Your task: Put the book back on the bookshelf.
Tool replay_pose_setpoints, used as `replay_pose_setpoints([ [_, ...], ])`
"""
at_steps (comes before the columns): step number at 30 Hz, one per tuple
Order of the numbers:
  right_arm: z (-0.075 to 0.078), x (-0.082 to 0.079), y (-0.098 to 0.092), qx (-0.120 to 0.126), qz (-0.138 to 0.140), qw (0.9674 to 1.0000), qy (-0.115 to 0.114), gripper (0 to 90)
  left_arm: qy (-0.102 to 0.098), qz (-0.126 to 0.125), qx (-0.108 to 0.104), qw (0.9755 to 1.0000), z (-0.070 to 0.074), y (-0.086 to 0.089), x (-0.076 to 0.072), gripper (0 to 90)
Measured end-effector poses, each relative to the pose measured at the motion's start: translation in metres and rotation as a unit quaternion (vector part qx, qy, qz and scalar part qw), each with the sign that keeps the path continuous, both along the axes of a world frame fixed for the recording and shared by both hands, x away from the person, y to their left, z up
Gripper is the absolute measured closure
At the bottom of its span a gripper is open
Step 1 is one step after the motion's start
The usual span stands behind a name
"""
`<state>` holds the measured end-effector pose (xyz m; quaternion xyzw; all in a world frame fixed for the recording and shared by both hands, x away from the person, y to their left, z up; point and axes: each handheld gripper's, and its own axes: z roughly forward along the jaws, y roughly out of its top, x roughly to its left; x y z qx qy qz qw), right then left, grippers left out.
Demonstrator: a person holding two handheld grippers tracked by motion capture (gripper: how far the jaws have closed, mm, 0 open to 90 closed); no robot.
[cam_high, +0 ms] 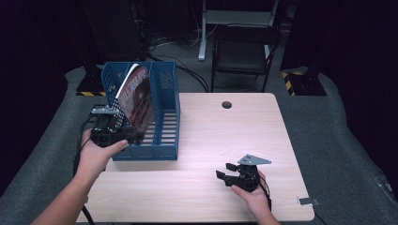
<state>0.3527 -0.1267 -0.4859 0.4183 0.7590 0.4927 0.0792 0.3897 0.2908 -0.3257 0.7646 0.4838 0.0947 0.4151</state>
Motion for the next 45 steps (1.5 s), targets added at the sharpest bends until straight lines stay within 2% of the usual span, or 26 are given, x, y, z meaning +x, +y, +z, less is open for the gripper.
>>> replay_pose_setpoints([
  [8, 0.000, 0.000, 0.001, -0.004, 0.003, 1.0000, -0.001, 40.5, 0.012, -0.030, -0.013, 0.9994, -0.025, -0.020, -0.003, 42.3],
  [11, 0.001, 0.000, 0.001, -0.004, 0.003, 1.0000, -0.001, 40.5, 0.006, -0.033, 0.004, 0.9994, -0.035, -0.027, -0.004, 42.1],
  [16, 0.000, 0.000, 0.001, -0.007, 0.006, 1.0000, -0.002, 40.4, -0.004, -0.047, 0.017, 0.9988, -0.051, -0.035, -0.007, 41.6],
  [23, -0.001, 0.001, 0.002, -0.009, 0.004, 0.9999, 0.007, 40.1, 0.003, -0.063, -0.004, 0.9980, -0.076, -0.046, -0.014, 40.8],
  [25, -0.002, 0.001, 0.002, -0.009, 0.003, 0.9999, 0.007, 40.2, 0.001, -0.075, -0.003, 0.9972, -0.082, -0.049, -0.015, 40.4],
  [28, -0.002, 0.001, 0.002, -0.010, 0.004, 0.9999, 0.007, 40.1, 0.004, -0.085, -0.015, 0.9962, -0.091, -0.054, -0.020, 40.0],
  [29, -0.002, 0.001, 0.002, -0.010, 0.004, 0.9999, 0.007, 40.1, 0.005, -0.096, -0.009, 0.9953, -0.094, -0.055, -0.021, 39.8],
  [32, -0.002, 0.001, 0.002, -0.011, 0.005, 0.9999, 0.008, 40.1, 0.010, -0.108, -0.009, 0.9941, -0.106, -0.060, -0.025, 39.7],
  [33, -0.002, 0.001, 0.002, -0.011, 0.005, 0.9999, 0.008, 40.1, 0.006, -0.109, -0.007, 0.9940, -0.110, -0.061, -0.026, 39.7],
  [34, -0.002, 0.001, 0.002, -0.010, 0.005, 0.9999, 0.009, 40.1, 0.014, -0.108, -0.015, 0.9939, -0.113, -0.063, -0.028, 39.7],
  [35, -0.003, 0.001, 0.003, -0.011, 0.006, 0.9999, 0.009, 40.2, 0.010, -0.110, -0.014, 0.9938, -0.117, -0.064, -0.028, 39.6],
  [38, -0.003, 0.001, 0.003, -0.013, 0.008, 0.9999, 0.009, 40.1, 0.017, -0.112, -0.026, 0.9932, -0.128, -0.069, -0.031, 39.5],
  [39, -0.003, 0.001, 0.004, -0.014, 0.008, 0.9998, 0.009, 40.1, 0.021, -0.123, -0.017, 0.9920, -0.131, -0.069, -0.031, 39.5],
  [41, -0.003, 0.001, 0.004, -0.015, 0.009, 0.9998, 0.006, 40.1, 0.017, -0.132, -0.007, 0.9911, -0.136, -0.071, -0.031, 39.5],
  [45, -0.004, 0.002, 0.004, -0.016, 0.009, 0.9998, 0.006, 40.1, 0.011, -0.141, -0.003, 0.9899, -0.146, -0.073, -0.032, 39.9],
])
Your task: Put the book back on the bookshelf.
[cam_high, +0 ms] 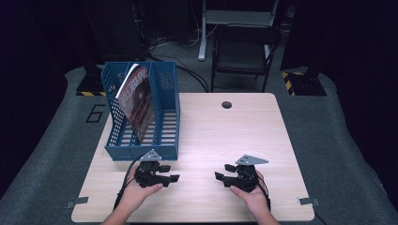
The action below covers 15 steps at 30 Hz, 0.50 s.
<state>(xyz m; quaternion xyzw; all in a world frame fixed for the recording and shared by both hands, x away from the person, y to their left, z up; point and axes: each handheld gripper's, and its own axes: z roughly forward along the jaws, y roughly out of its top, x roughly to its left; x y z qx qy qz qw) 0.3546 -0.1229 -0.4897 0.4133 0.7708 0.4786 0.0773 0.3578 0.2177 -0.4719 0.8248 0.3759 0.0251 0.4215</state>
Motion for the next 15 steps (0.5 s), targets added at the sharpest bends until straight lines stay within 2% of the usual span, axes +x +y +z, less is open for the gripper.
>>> replay_pose_setpoints([
  [1, 0.000, 0.000, 0.000, 0.000, 0.001, 1.0000, 0.001, 40.1, -0.004, 0.000, 0.001, 1.0000, -0.003, -0.001, 0.000, 40.0],
  [2, 0.000, 0.000, 0.000, 0.000, 0.001, 1.0000, 0.003, 40.1, 0.005, 0.001, -0.003, 1.0000, -0.006, -0.002, -0.001, 40.6],
  [3, 0.000, 0.000, 0.000, 0.000, 0.001, 1.0000, 0.002, 40.1, 0.000, -0.002, 0.002, 1.0000, -0.009, -0.002, -0.001, 40.8],
  [4, 0.000, 0.000, 0.000, -0.001, 0.000, 1.0000, 0.003, 40.1, 0.003, -0.001, 0.001, 1.0000, -0.011, -0.002, -0.001, 40.8],
  [7, 0.000, 0.000, 0.001, 0.000, 0.002, 1.0000, 0.004, 40.1, -0.001, 0.000, 0.015, 0.9999, -0.021, -0.003, -0.001, 40.9],
  [15, -0.001, 0.000, 0.002, -0.007, 0.007, 1.0000, 0.000, 40.1, 0.008, -0.016, 0.028, 0.9995, -0.030, -0.007, -0.001, 40.8],
])
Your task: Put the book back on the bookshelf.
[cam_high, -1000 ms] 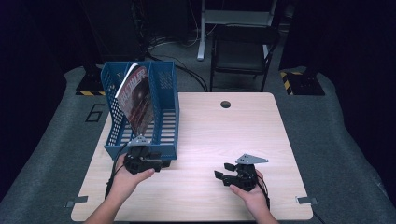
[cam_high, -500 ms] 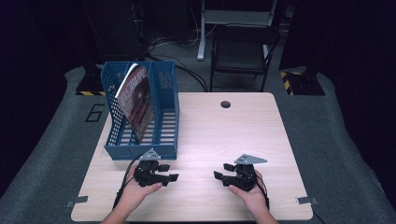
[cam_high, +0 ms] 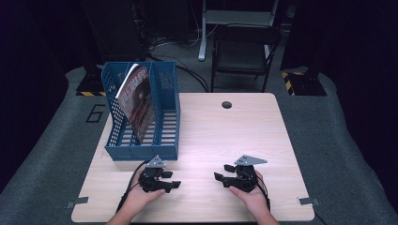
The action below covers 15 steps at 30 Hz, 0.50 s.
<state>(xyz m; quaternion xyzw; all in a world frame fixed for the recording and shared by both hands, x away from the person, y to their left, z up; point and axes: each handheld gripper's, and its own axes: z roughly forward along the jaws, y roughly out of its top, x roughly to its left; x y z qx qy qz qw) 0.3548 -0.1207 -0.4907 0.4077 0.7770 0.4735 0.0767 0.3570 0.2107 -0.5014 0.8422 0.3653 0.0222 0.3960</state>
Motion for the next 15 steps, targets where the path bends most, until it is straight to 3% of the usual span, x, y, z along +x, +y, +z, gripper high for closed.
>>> replay_pose_setpoints([
  [11, -0.002, 0.001, 0.003, -0.009, 0.004, 1.0000, 0.001, 40.1, -0.014, -0.036, 0.026, 0.9989, -0.005, -0.009, -0.001, 40.6],
  [15, -0.002, 0.000, 0.004, -0.008, 0.002, 0.9999, 0.011, 40.2, -0.018, -0.038, 0.028, 0.9987, -0.006, -0.012, -0.003, 40.6],
])
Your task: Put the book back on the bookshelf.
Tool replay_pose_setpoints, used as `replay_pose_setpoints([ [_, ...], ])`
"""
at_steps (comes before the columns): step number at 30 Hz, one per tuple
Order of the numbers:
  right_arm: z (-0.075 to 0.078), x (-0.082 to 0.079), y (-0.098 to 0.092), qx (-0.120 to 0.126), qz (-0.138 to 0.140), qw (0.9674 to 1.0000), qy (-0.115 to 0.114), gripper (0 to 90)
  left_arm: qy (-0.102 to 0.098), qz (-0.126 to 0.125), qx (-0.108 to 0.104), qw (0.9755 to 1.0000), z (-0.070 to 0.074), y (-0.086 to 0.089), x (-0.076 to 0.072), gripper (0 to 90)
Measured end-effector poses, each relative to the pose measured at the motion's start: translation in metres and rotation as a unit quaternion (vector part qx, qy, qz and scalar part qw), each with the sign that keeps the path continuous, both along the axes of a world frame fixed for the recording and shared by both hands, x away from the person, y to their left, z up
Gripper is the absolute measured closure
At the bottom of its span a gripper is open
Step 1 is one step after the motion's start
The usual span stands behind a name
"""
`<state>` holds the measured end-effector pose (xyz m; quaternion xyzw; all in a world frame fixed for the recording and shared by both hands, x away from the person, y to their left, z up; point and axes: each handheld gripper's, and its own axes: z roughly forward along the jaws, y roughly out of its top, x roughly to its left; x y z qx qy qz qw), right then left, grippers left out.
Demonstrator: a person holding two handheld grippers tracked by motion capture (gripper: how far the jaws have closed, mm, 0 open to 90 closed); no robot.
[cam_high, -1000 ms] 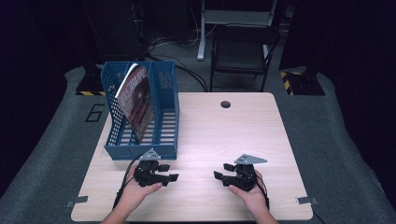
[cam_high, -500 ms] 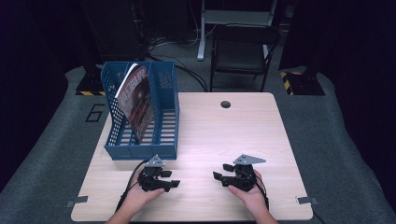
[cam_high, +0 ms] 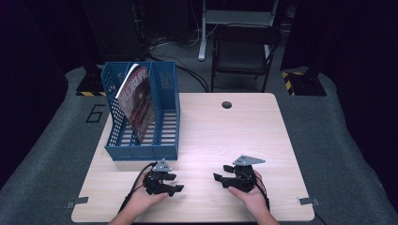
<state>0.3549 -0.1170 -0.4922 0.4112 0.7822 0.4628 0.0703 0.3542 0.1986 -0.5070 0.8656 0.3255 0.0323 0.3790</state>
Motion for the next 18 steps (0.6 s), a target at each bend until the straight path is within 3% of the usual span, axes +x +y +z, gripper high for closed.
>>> replay_pose_setpoints([
  [7, 0.0003, 0.0024, 0.0004, -0.008, 0.009, 0.9998, -0.013, 40.2, -0.001, -0.012, 0.007, 0.9999, -0.0008, -0.0039, -0.0006, 40.5],
  [18, -0.0015, 0.0019, -0.0007, -0.005, 0.005, 0.9999, -0.007, 40.1, 0.001, -0.008, -0.005, 1.0000, 0.0014, -0.0041, -0.0001, 40.3],
])
